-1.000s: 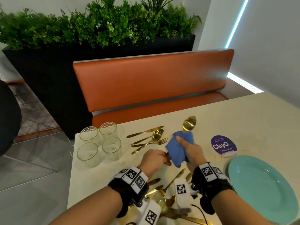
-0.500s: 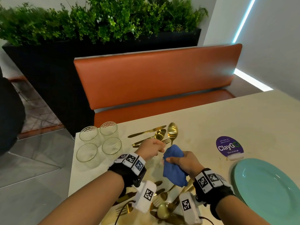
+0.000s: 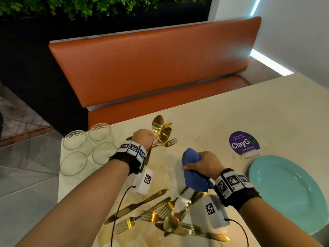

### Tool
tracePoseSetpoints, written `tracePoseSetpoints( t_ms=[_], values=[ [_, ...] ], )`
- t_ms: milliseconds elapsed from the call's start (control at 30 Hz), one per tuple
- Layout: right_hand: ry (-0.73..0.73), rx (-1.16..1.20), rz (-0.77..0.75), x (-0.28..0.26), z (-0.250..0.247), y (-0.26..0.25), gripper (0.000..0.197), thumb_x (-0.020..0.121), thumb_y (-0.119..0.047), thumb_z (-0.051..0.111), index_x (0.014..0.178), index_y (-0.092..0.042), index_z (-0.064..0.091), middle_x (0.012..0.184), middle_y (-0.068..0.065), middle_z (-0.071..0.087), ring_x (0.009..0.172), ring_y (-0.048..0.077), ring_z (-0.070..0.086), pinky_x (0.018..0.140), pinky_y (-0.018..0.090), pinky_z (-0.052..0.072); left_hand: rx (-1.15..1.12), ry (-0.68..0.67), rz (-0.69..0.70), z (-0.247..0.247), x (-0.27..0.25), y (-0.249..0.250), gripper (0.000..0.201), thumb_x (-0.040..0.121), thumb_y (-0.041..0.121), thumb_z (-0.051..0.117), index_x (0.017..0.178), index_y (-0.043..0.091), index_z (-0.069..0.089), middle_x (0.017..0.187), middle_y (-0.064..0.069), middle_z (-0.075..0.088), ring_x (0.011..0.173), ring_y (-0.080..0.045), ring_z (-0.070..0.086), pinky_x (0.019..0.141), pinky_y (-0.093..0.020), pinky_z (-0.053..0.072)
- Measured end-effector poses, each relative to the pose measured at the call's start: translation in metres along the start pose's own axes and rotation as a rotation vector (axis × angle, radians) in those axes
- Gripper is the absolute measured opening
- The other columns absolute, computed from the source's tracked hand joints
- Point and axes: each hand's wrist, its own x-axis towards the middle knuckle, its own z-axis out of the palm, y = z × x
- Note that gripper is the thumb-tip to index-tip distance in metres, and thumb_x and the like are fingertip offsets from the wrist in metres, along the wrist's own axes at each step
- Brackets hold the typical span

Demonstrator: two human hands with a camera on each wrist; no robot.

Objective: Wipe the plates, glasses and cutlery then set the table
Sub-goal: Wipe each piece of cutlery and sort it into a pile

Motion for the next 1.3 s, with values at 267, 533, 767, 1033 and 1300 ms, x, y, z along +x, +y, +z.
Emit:
tracePoseSetpoints(
  t_ms=[267, 533, 767, 1033, 1300],
  values=[
    [0.095, 0.037, 0.041, 0.001, -0.036, 0.033, 0.029, 0.075, -0.043, 0.072, 0.068, -0.019, 0.056, 0.072, 0.001, 0.061, 0.064, 0.014, 0.054, 0.056, 0.023, 0.041, 0.506, 0.007, 0.093, 0.036, 0.025, -0.032, 0.026, 0.093, 0.031, 0.047, 0.1, 0.018, 0.068, 0.103, -0.005, 0.069, 0.101, -0.026, 0.06, 0.089, -0.035, 0.046],
    [0.152, 0.243, 0.083, -0.009, -0.04, 0.047, 0.03, 0.077, -0.042, 0.07, 0.071, -0.016, 0.056, 0.069, 0.003, 0.061, 0.068, 0.021, 0.059, 0.058, 0.026, 0.048, 0.486, -0.103, 0.534, 0.066, -0.028, -0.006, 0.026, 0.091, 0.026, 0.056, 0.116, 0.028, 0.063, 0.11, -0.001, 0.066, 0.105, -0.019, 0.059, 0.094, -0.034, 0.047],
    [0.104, 0.273, 0.07, -0.036, -0.03, 0.045, 0.027, 0.077, -0.038, 0.071, 0.076, -0.014, 0.057, 0.084, 0.012, 0.066, 0.08, 0.029, 0.063, 0.072, 0.037, 0.053, 1.015, -0.48, 1.289, 0.095, -0.069, 0.001, 0.029, 0.091, 0.016, 0.055, 0.117, 0.024, 0.065, 0.117, -0.002, 0.06, 0.11, -0.024, 0.045, 0.088, -0.034, 0.04],
    [0.109, 0.271, 0.124, -0.07, -0.02, 0.07, 0.025, 0.079, -0.037, 0.069, 0.074, -0.017, 0.054, 0.074, 0.003, 0.06, 0.065, 0.014, 0.056, 0.055, 0.021, 0.044, 1.381, -0.465, 1.47, 0.089, -0.071, 0.014, 0.02, 0.09, 0.023, 0.056, 0.107, 0.018, 0.065, 0.108, -0.002, 0.058, 0.109, -0.022, 0.041, 0.086, -0.033, 0.039],
    [0.011, 0.309, 0.103, -0.09, -0.01, 0.081, 0.041, 0.085, -0.044, 0.06, 0.101, -0.007, 0.062, 0.097, 0.012, 0.068, 0.089, 0.026, 0.065, 0.079, 0.034, 0.053, 1.333, -0.521, 1.429, 0.068, -0.075, 0.025, 0.012, 0.088, 0.027, 0.057, 0.092, 0.018, 0.065, 0.08, 0.002, 0.061, 0.095, -0.021, 0.045, 0.085, -0.034, 0.041]
  ],
)
